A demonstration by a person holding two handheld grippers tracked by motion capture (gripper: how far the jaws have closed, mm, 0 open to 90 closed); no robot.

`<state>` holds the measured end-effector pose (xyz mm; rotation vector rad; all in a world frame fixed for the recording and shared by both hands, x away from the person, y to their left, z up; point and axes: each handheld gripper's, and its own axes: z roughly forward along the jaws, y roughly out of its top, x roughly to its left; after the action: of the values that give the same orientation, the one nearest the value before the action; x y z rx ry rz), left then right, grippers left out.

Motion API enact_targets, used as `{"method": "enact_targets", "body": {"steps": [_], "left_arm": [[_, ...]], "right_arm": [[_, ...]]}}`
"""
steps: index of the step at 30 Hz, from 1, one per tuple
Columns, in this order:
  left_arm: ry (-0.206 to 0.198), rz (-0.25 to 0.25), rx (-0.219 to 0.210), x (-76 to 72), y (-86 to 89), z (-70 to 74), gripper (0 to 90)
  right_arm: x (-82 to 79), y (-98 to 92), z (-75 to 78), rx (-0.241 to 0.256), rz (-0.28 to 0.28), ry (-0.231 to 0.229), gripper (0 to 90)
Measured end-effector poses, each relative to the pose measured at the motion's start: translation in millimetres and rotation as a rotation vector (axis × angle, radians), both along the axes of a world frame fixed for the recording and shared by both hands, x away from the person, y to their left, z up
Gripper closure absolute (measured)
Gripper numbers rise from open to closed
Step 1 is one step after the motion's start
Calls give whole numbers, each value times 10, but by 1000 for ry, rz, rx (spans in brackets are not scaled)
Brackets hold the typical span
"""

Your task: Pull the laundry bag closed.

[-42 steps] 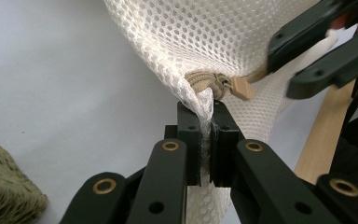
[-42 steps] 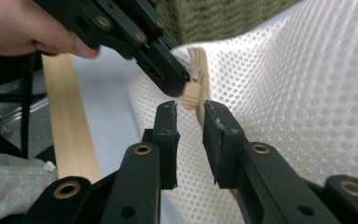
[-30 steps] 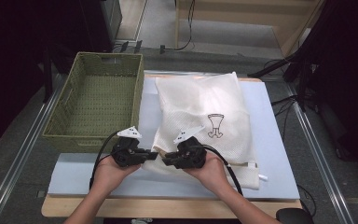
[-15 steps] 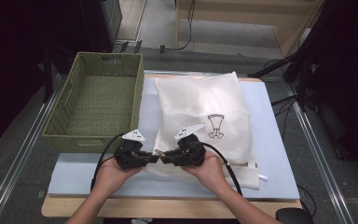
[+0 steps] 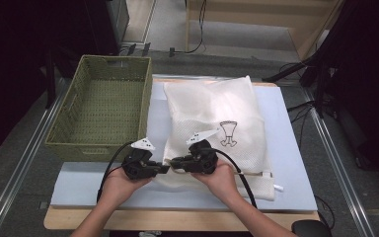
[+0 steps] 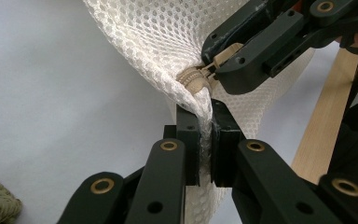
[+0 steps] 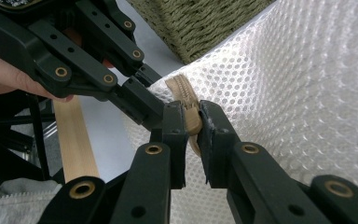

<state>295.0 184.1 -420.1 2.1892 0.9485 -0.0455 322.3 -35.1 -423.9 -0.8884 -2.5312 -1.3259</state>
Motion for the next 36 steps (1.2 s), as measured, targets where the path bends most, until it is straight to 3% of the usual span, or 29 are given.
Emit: {"method": "enact_targets", "body": {"steps": [8, 14, 18, 22, 30, 36], "left_arm": [[11, -8, -5, 3, -1, -5, 843], [19, 11, -66, 34, 106, 42, 752], [54, 21, -94, 78, 139, 24, 756], [86, 30, -116, 98, 146, 29, 847], [73, 29, -82, 75, 119, 63, 871], [69, 26, -92, 60, 108, 62, 870]], "right_arm": [[16, -5, -8, -8, -1, 4, 836], [9, -8, -6, -26, 8, -9, 840], [-10, 10, -8, -40, 24, -24, 842], [-12, 11, -15, -50, 23, -30, 845], [2, -3, -48, -63, 29, -16, 872], [1, -2, -44, -46, 10, -10, 873]]}}
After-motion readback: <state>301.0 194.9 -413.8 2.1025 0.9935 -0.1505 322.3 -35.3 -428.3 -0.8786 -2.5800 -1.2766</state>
